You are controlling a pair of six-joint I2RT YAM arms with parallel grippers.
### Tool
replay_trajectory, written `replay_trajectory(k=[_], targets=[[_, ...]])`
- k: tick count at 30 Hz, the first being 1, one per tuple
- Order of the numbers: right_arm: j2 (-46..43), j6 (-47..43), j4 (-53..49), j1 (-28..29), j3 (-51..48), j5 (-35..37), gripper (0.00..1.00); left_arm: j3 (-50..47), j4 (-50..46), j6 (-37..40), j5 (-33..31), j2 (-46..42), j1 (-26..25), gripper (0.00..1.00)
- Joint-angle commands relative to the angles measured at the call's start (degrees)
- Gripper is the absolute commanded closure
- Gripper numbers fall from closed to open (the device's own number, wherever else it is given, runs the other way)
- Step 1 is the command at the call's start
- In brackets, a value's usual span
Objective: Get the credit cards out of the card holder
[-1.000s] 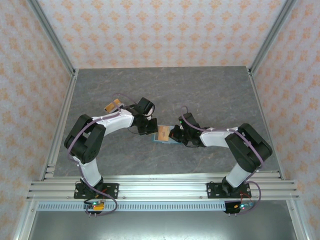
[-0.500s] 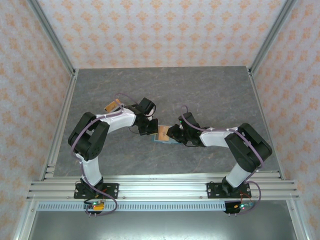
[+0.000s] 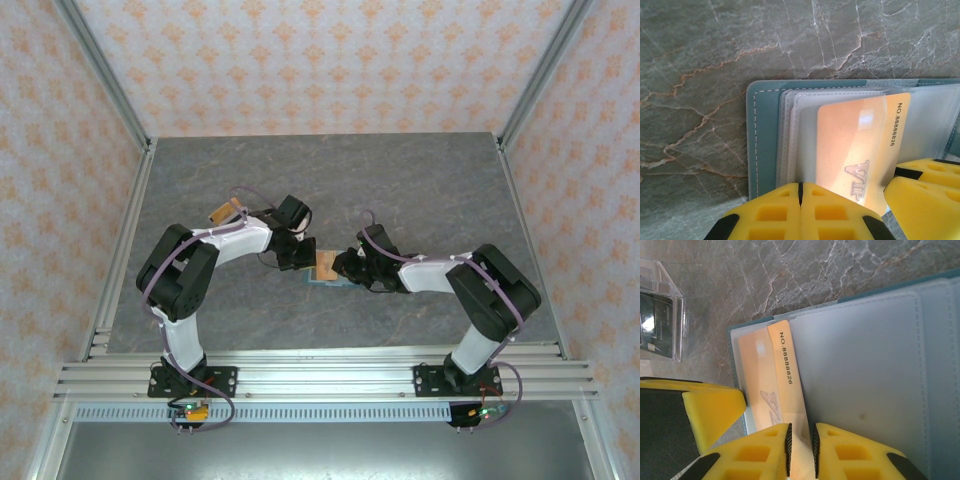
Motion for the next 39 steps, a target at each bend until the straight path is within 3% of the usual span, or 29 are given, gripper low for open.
replay_trajectory(k=[1, 12, 22, 31, 39], targets=[[0.4, 0.5, 2.3, -0.2, 0.6, -0.5, 0.80, -1.1, -3.7, 1.4, -2.8, 2.7, 0.1, 1.00], [1.3, 0.9, 3.8, -0.2, 0.7, -2.4, 0.82, -1.3, -3.3, 1.3, -2.4, 2.7, 0.1, 1.00], [-2.3, -0.8, -1.4, -0.5, -1.0, 2.8, 0.97, -1.1, -3.7, 1.2, -3.0, 2.3, 0.1, 1.00], [-10.4, -3.8, -6.4, -1.4, -3.7, 6.0, 1.00, -1.0, -0.3, -1.3, -0.8, -0.3, 0.2, 0.84], [-14.7, -5.0, -3.6, -2.7, -4.0, 1.6, 1.00, -1.8, 5.5, -6.1, -0.4, -6.6, 0.7, 0.63]])
